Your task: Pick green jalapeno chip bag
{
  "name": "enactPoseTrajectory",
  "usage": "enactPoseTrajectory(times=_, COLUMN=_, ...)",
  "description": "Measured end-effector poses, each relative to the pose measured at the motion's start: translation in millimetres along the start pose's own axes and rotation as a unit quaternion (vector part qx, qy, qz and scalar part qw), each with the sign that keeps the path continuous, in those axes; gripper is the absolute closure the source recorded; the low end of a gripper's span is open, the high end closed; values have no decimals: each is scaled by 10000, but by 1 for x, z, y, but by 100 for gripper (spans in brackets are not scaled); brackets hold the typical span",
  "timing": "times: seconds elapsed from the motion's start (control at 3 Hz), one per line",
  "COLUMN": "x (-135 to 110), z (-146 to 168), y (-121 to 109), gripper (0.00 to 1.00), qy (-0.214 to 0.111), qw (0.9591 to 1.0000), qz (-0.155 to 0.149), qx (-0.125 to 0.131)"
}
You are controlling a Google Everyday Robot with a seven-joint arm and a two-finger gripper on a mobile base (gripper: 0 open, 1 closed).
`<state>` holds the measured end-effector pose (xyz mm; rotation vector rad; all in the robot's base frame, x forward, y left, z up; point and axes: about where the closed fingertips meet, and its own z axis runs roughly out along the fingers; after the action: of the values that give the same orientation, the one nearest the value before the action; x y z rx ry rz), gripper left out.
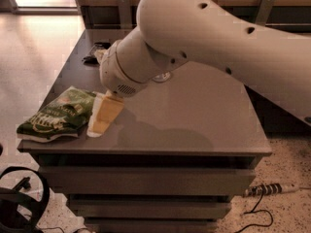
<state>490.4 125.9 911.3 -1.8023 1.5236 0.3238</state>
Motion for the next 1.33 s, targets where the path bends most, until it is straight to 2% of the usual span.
enactPoseTrajectory(times=0.33, x=-8, z=22, y=-12, gripper=0, qy=69, qw=9998, qz=-84, qx=-174)
enactPoseTrajectory(times=0.67, x=-22, z=68, y=-34, gripper=0, qy=19, qw=9987, qz=-250, qx=-440)
enactPoseTrajectory(times=1.0, x=-25, z=105, y=-38, gripper=0, qy=-154, qw=9972, qz=-280, qx=-672)
enactPoseTrajectory(times=1.33, x=-22, z=133, y=-23, gripper=18, qy=-271, qw=9950, qz=-223, qx=-940)
